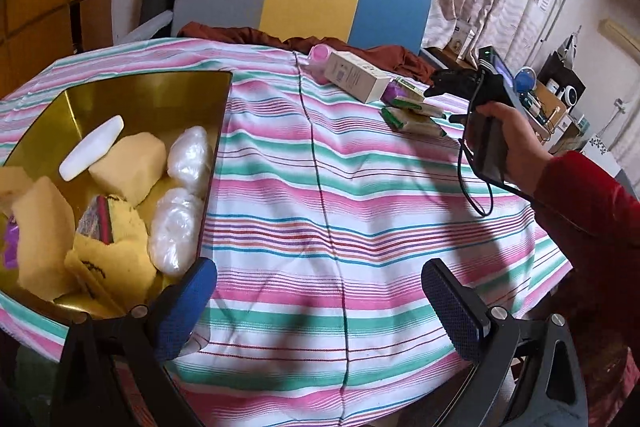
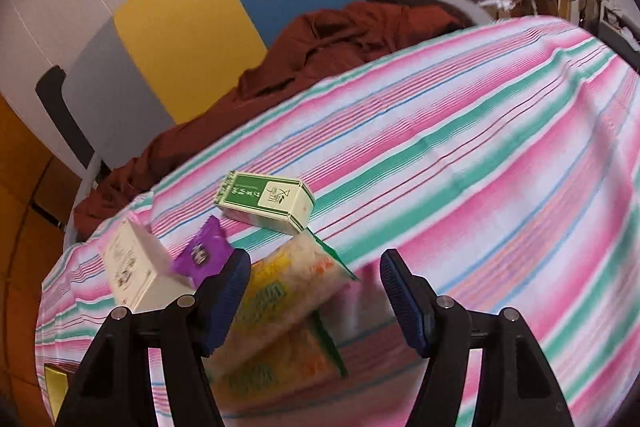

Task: Organize objects
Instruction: 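Grasp the WEIDAN cracker packets with the right tool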

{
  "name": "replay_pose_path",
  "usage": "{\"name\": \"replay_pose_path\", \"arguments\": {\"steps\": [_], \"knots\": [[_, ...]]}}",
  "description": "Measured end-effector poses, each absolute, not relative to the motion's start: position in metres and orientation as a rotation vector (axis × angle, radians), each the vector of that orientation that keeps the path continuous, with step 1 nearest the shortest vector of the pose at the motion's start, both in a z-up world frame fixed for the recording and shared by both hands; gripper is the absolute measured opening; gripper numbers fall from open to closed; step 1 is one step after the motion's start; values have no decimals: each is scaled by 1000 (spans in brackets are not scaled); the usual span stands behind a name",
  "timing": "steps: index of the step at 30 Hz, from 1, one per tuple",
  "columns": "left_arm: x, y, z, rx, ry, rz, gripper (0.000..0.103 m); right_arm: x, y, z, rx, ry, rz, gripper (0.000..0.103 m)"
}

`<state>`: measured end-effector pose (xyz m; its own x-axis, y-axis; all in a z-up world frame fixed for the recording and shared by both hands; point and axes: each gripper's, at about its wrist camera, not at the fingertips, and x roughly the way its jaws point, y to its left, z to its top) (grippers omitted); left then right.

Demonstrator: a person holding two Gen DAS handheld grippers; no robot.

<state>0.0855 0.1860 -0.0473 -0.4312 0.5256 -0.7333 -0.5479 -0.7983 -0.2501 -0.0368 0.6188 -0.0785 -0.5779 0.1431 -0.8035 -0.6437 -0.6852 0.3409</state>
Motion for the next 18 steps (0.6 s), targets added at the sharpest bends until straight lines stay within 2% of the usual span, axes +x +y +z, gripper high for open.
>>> {"name": "replay_pose_path", "arguments": {"steps": [7,15,18], "knots": [[85,193,-50,-1135,37,2217,103,-28,590,-89,-1150,920,2397,66],[94,203,-48,-1121,52,2196,103,21,522,-83,-1299,814,2643,65],[97,205,-47,-1112,58,2197,103,61,516,-69,-1148,752,2587,65]]}}
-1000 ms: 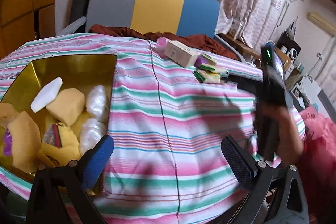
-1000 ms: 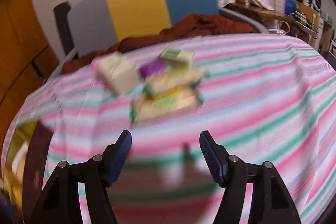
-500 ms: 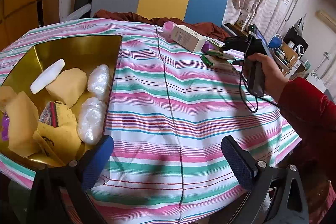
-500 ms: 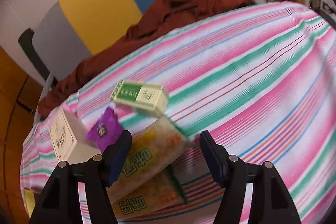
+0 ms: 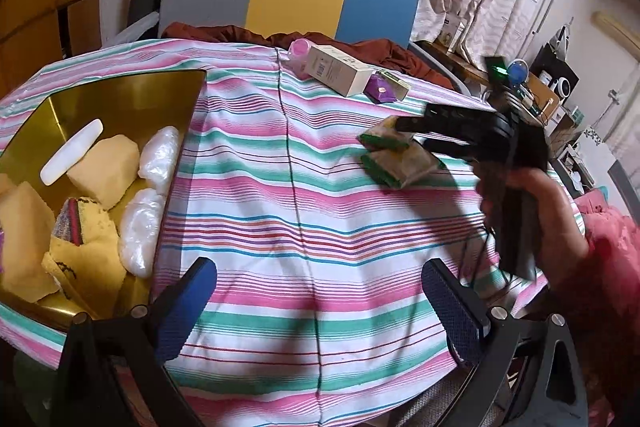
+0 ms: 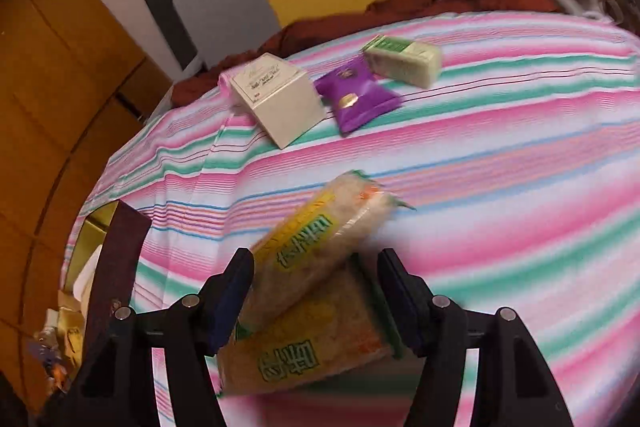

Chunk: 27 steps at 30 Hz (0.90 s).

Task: Organize objects
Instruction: 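Grasp the WEIDAN cracker packets with the right tool, then lift one WEIDAN cracker packet with the right tool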

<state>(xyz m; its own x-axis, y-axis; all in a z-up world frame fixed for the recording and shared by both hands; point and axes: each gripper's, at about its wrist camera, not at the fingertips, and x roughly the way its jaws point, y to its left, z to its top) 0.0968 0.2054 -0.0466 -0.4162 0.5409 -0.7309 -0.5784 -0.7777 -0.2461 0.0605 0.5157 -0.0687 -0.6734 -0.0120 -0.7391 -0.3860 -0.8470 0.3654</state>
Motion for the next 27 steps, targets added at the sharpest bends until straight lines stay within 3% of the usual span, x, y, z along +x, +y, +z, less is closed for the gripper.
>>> {"name": "replay_pose_path", "arguments": {"steps": [6,13,17,24,27], "knots": [[96,203,-43,-1096,35,2255,103,102,501,-56,-1052,741,2447,66],[90,176,-30,-1058,-91,2381,103,58,456,-71,-1129,732,2351,68],[89,165,-26,-1057,-104,2416,103,41,440,-81,-1162,632,2301,72],[88,171,-29,-1065,-72,2386,103,80,468,-78,-1140,537,2333,72],[89,182,-29,-1059,-42,2364,103,97,497,-79,-1143,589,2340,72]]}}
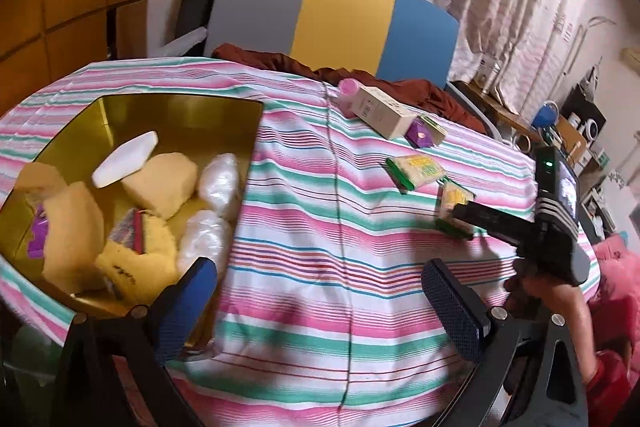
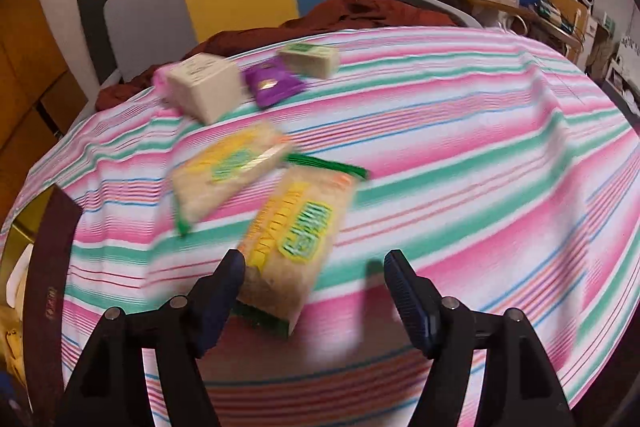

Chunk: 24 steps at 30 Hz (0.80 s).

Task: Organize objects
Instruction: 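Lift one WEIDAN cracker packet with the right tool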

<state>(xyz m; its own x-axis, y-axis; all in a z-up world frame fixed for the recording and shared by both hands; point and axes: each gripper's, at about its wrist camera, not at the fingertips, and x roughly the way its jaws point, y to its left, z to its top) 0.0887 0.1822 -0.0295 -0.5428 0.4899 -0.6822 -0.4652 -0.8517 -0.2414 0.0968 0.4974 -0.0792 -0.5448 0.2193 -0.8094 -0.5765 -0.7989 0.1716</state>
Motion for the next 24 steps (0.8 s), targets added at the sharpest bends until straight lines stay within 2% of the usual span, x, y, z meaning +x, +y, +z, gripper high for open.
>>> {"name": "replay_pose_path", "arguments": {"steps": [6,9,13,15,16,24], "knots": [[86,212,-33,-1065,33,2310,103,111,533,-79,-1121,795,2338,73],[81,229,-34,-1064,82,2295,103,100,525,-78,-1107,821,2356,73],[73,244,-35,-1070,128,2294,103,69,507,-84,-1144,688,2314,72],[67,249,-35,-1066,154,2300,103,59,500,-87,-1150,559,2300,62],[64,252,-34,-1061,176,2302,103,60,499,-87,-1146,529,2308,49],[41,306,-33,-947,396,2277,103,100,521,-92,-1022,437,2334,47]]}}
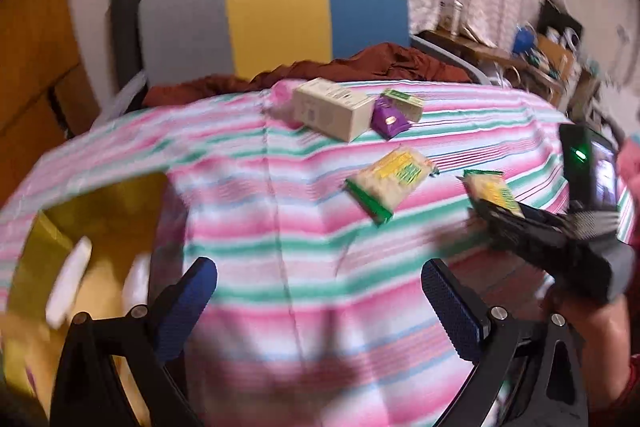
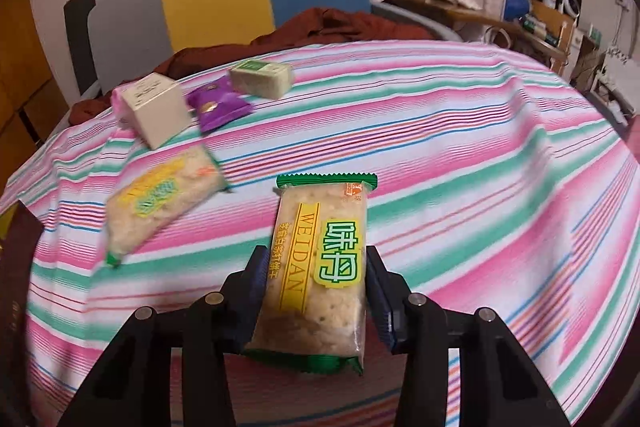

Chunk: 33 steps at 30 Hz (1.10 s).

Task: Organize objects
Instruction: 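Lift one WEIDAN cracker packet with the right tool, then grasp the second WEIDAN cracker packet with the left tool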

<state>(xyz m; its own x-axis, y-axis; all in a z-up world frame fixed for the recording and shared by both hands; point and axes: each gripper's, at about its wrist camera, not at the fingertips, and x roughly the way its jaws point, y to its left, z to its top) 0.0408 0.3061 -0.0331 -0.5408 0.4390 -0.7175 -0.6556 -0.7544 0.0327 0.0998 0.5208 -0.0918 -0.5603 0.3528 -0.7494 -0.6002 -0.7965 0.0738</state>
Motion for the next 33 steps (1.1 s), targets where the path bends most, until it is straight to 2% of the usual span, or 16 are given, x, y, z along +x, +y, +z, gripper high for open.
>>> {"name": "replay_pose_path", "arguments": {"steps": [6,16,18,20,24,26,28,33], "knots": [[23,370,-43,-888,583,2171,103,111,522,-96,-958,472,2378,47],[-14,437,-79,-872,732,2034,103,115,525,-99,-911,530,2409,47],[-18,441,-85,-868,729,2029,99,115,525,-99,-909,532,2410,47],[-20,441,-89,-872,692,2013,89,116,524,-99,-905,533,2412,47],[-20,438,-95,-883,613,1975,76,116,524,-100,-901,536,2413,47],[-21,437,-95,-903,561,1949,58,116,525,-100,-900,538,2414,47],[-18,434,-94,-899,545,1953,49,116,525,-99,-901,537,2414,47],[-7,425,-94,-875,523,1982,47,115,524,-100,-900,534,2412,47]]}}
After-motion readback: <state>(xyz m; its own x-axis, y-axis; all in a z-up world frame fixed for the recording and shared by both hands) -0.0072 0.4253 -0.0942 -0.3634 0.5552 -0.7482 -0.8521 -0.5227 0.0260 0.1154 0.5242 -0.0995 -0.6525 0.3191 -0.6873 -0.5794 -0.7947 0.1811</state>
